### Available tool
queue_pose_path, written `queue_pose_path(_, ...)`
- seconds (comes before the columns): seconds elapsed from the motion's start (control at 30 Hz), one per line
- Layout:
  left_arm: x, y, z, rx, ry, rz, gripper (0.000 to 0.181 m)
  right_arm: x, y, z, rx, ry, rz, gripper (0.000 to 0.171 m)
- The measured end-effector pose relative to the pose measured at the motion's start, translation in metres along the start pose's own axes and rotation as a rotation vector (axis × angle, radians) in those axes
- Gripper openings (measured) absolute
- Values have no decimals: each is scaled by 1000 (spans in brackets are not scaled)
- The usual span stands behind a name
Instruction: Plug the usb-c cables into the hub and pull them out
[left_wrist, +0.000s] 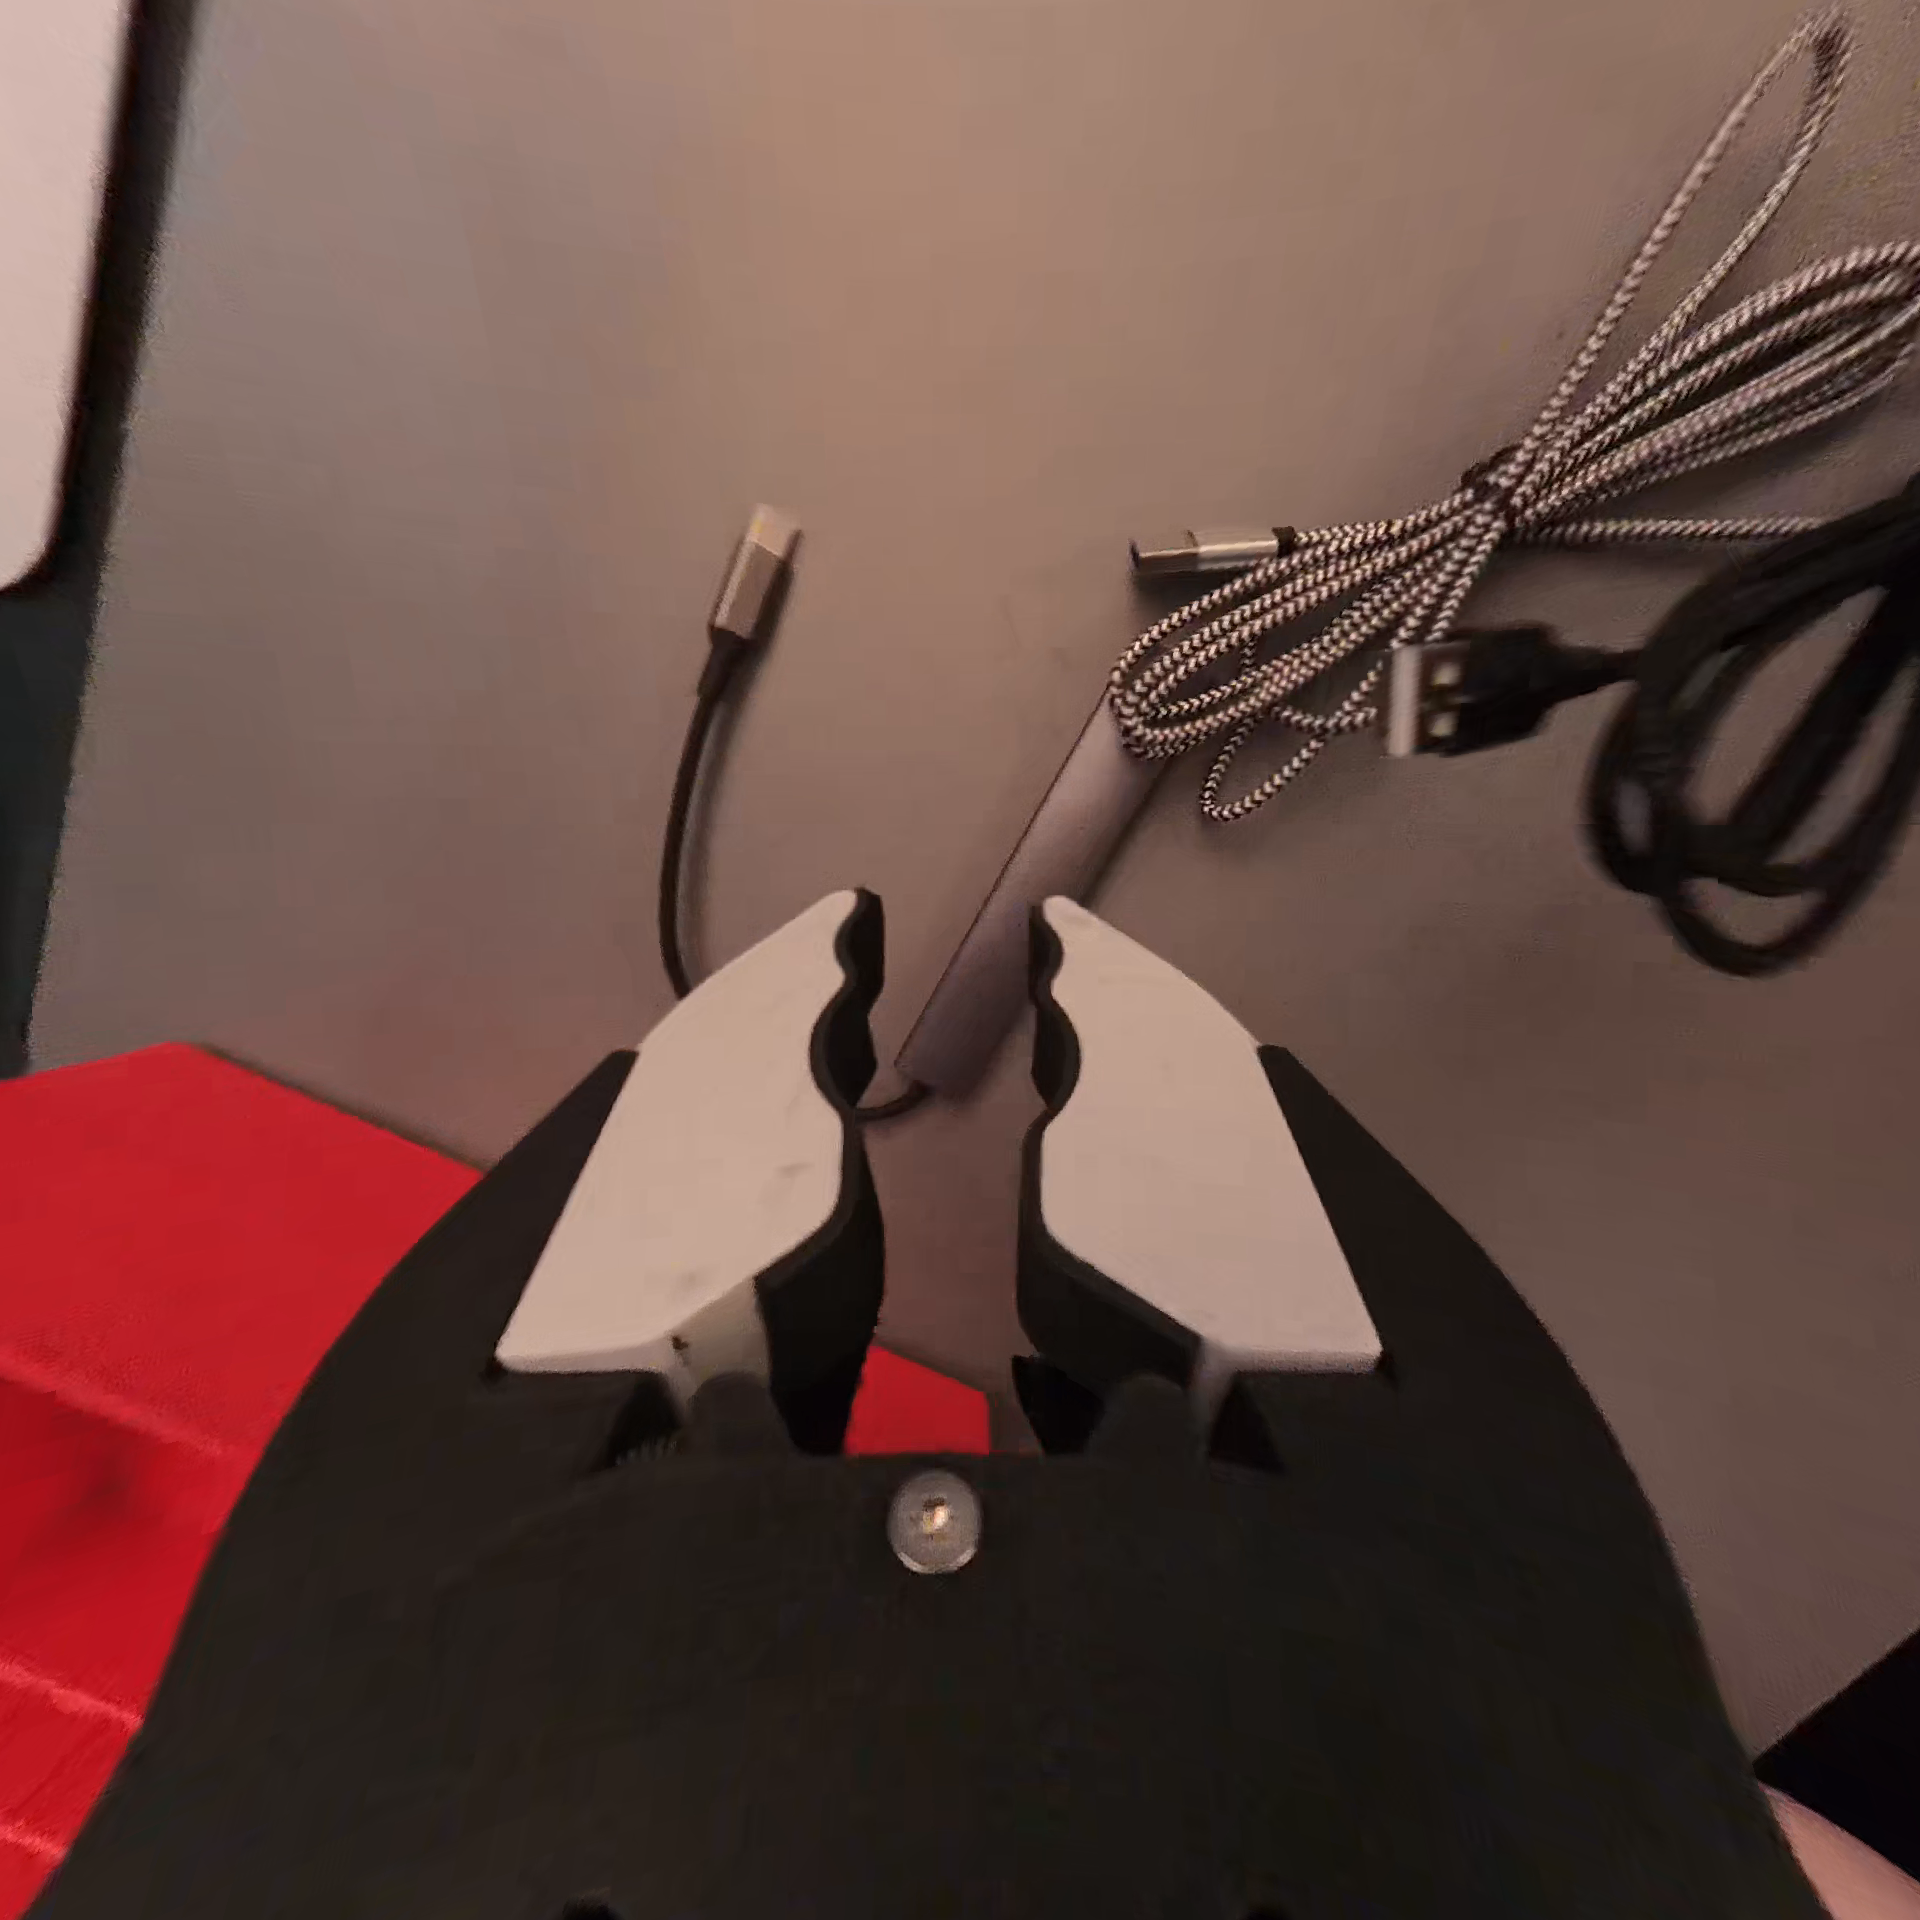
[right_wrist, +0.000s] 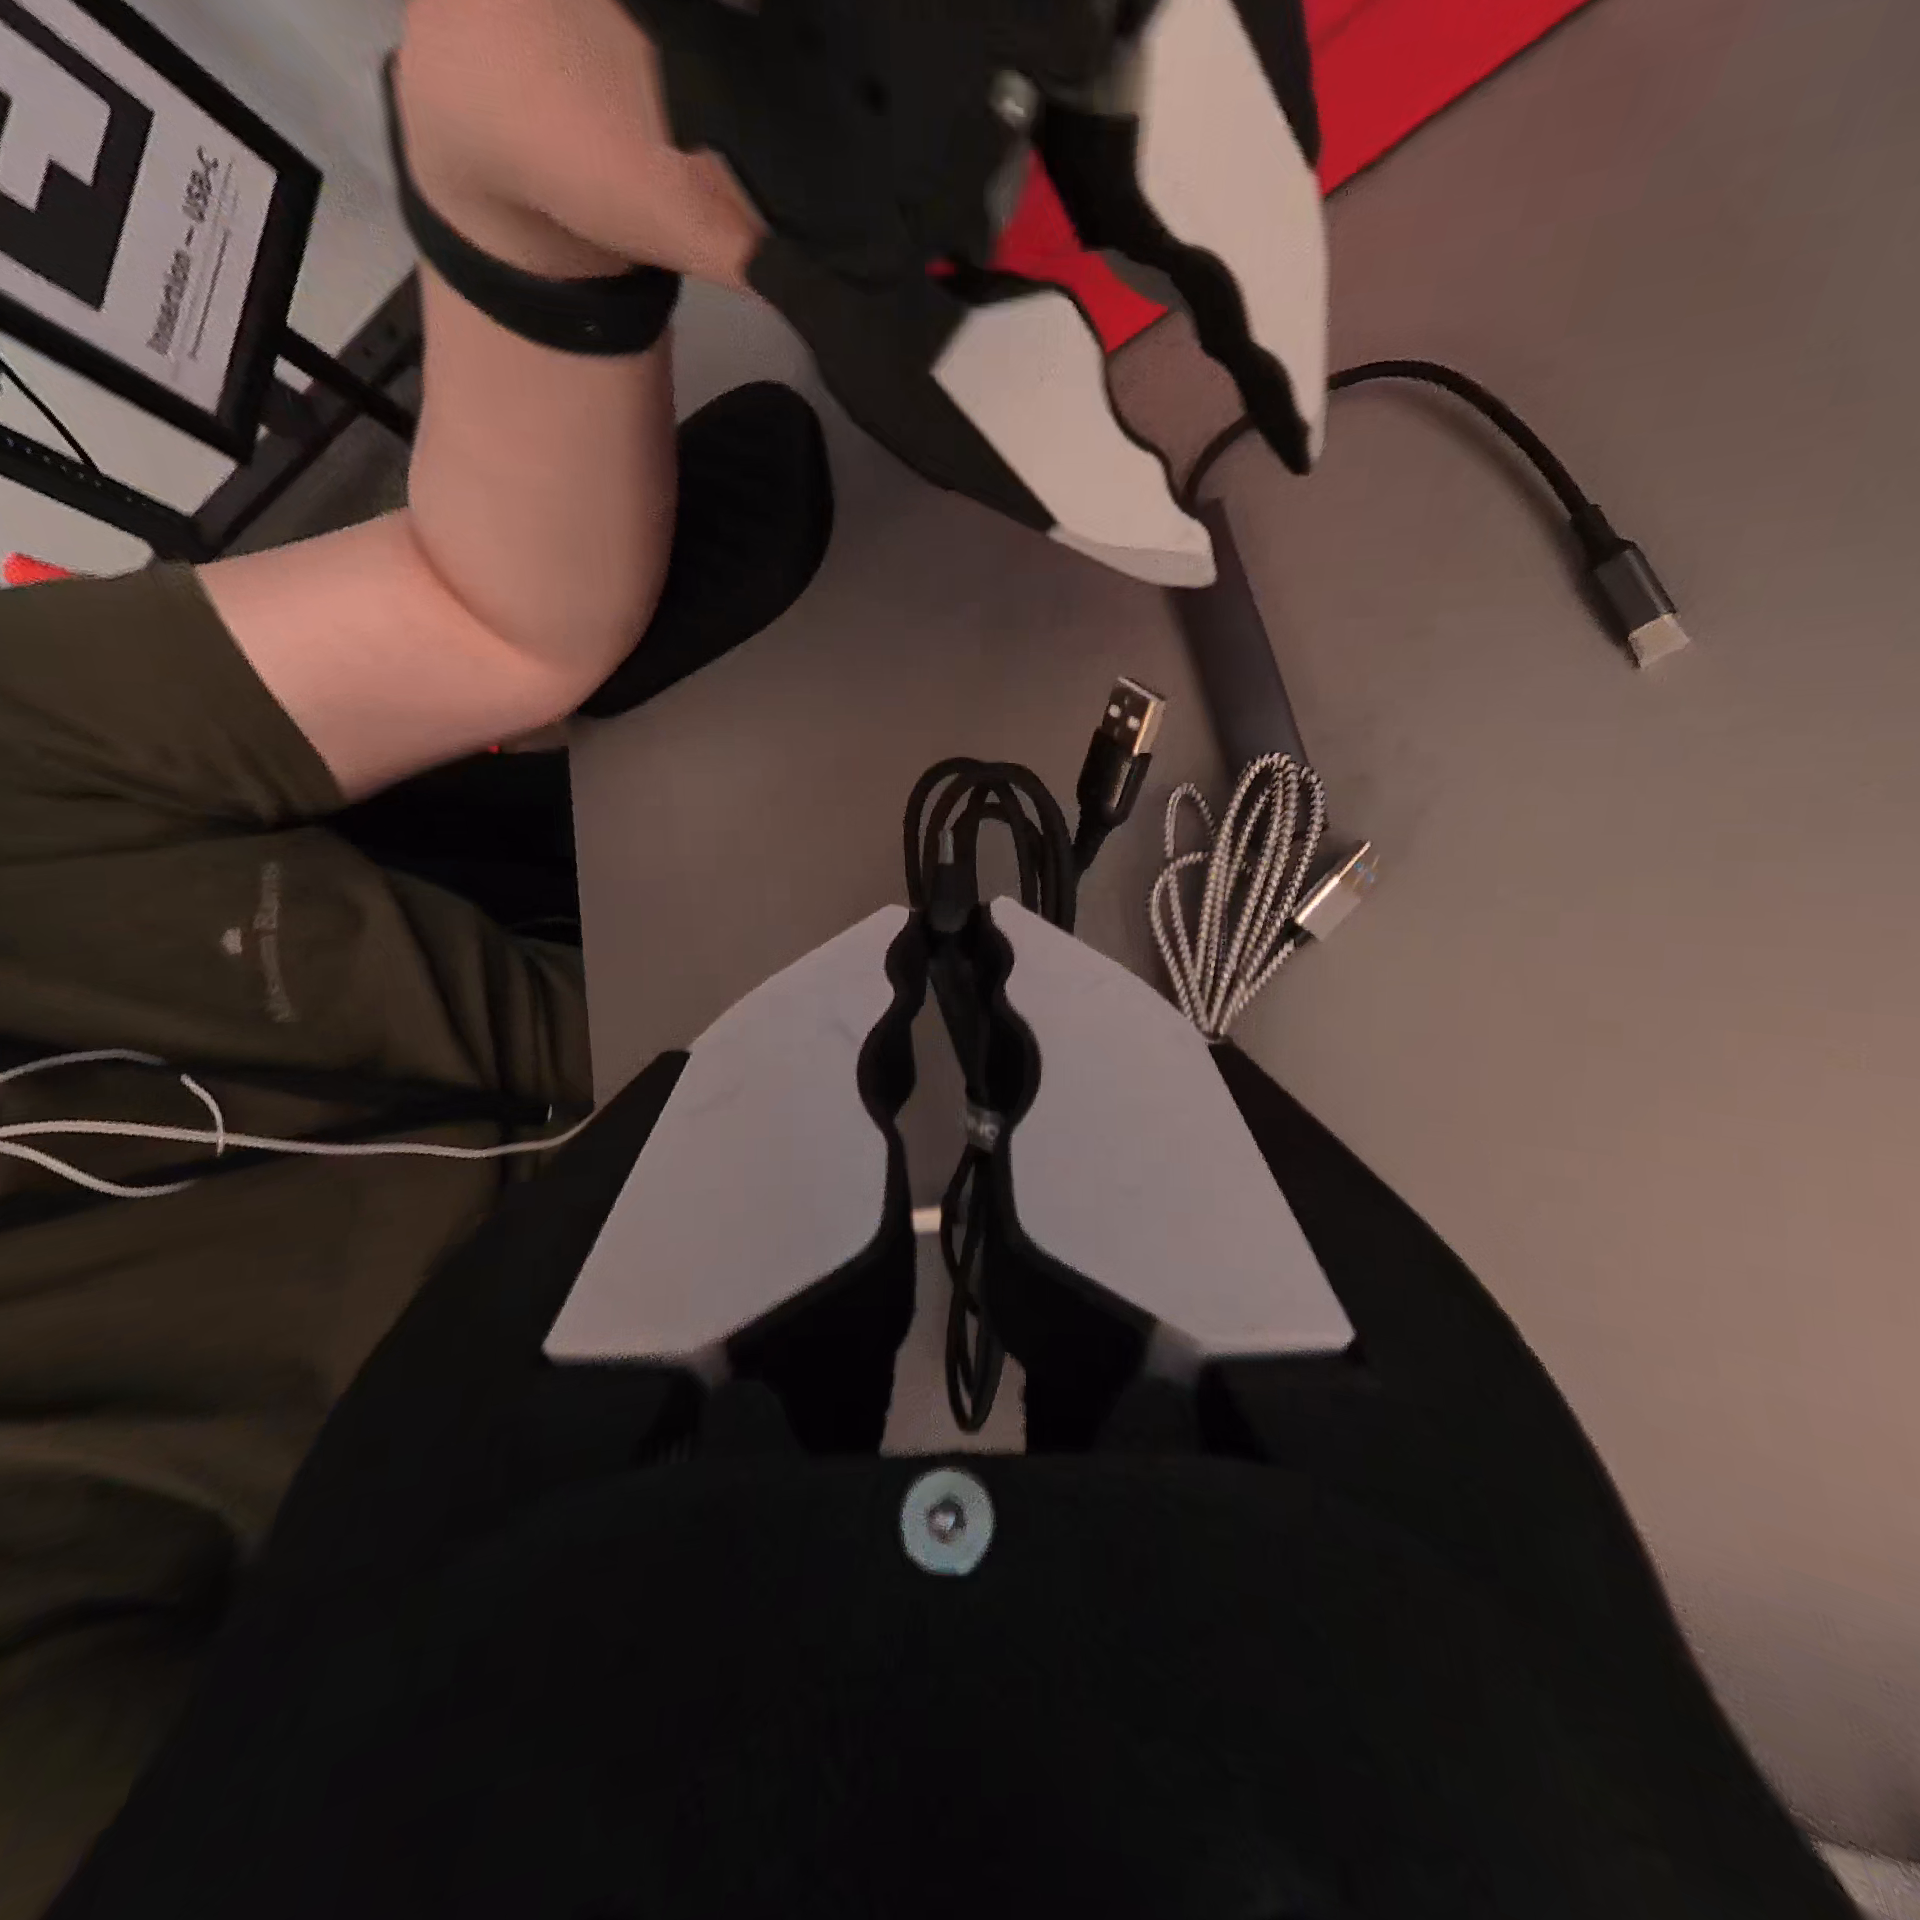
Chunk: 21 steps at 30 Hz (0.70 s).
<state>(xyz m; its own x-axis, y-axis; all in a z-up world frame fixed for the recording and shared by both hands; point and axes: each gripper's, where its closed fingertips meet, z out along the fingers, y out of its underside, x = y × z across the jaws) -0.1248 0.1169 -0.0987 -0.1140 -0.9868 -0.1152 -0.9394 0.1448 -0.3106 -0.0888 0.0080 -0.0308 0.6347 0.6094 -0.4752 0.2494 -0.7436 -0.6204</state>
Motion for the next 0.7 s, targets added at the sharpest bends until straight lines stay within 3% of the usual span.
queue_pose_path(0.23,2,20,37,-181,-40,59,42,-20,15,-40,-18,-17,-94,9)
queue_pose_path(0.43,3,33,51,-240,26,-34,56,-33,13,-62,35,-16,-149,9)
queue_pose_path(0.7,12,41,53,-281,84,-102,54,-34,12,-67,39,1,-174,9)
